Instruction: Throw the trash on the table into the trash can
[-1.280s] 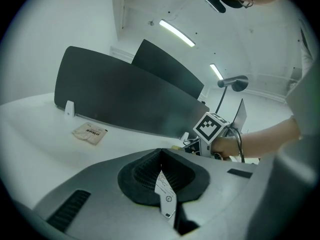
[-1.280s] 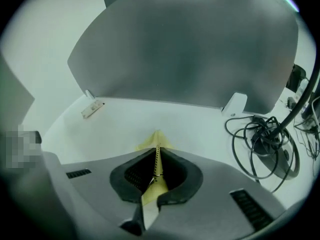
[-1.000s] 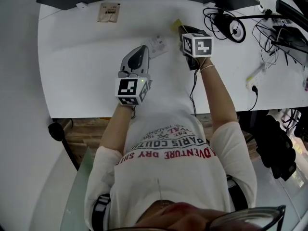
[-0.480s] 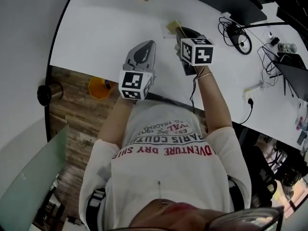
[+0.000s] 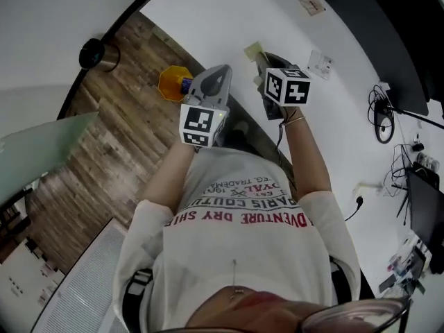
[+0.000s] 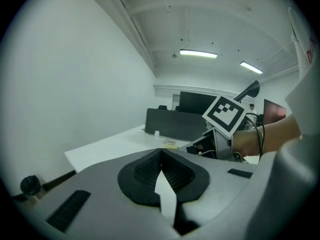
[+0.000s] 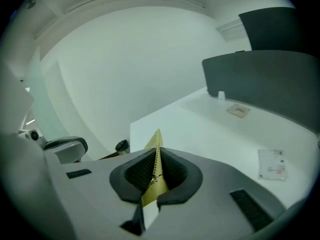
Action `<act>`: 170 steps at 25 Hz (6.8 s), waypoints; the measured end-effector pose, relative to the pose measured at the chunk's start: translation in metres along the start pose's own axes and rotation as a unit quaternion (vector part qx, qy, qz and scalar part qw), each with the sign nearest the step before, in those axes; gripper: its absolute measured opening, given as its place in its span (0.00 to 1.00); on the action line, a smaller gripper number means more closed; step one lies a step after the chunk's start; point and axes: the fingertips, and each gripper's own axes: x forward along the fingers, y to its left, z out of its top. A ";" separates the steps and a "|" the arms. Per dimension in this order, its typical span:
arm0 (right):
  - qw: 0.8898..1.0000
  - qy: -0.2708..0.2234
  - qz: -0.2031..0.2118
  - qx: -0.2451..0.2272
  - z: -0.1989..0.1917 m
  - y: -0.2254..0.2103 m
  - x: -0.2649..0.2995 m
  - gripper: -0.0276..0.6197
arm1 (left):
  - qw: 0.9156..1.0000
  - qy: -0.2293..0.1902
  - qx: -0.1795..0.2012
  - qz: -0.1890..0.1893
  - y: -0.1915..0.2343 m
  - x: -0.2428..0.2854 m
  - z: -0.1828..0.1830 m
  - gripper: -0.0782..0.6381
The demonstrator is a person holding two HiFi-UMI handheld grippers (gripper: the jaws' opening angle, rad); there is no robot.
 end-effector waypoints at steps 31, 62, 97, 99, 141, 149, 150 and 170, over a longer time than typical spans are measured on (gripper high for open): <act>0.932 0.286 0.094 -0.199 -0.355 0.238 0.445 0.09 | 0.923 0.084 -0.253 0.277 0.371 -0.220 -0.383 0.14; 0.897 0.300 0.117 -0.302 -0.390 0.220 0.490 0.10 | 0.903 0.056 -0.288 0.315 0.380 -0.185 -0.424 0.14; 0.970 -0.184 -0.146 -0.060 0.034 0.042 -0.097 0.08 | 0.987 -0.100 -0.014 -0.127 0.012 -0.008 0.080 0.14; 0.962 -0.198 -0.181 -0.057 0.030 0.003 -0.134 0.08 | 0.981 -0.108 -0.019 -0.159 -0.033 0.014 0.085 0.14; 0.959 -0.121 -0.246 0.074 0.085 -0.203 -0.064 0.10 | 0.970 0.023 -0.023 -0.242 -0.040 0.227 0.075 0.14; 0.968 -0.079 -0.227 0.075 0.141 -0.252 0.044 0.43 | 0.967 0.067 -0.030 -0.243 0.024 0.280 0.049 0.14; 0.968 -0.073 -0.227 0.078 0.144 -0.259 0.056 0.44 | 0.967 0.073 -0.037 -0.243 0.029 0.287 0.044 0.14; 0.954 0.086 -0.272 0.089 0.128 -0.360 0.163 0.51 | 0.962 0.100 -0.069 -0.243 0.065 0.329 0.010 0.14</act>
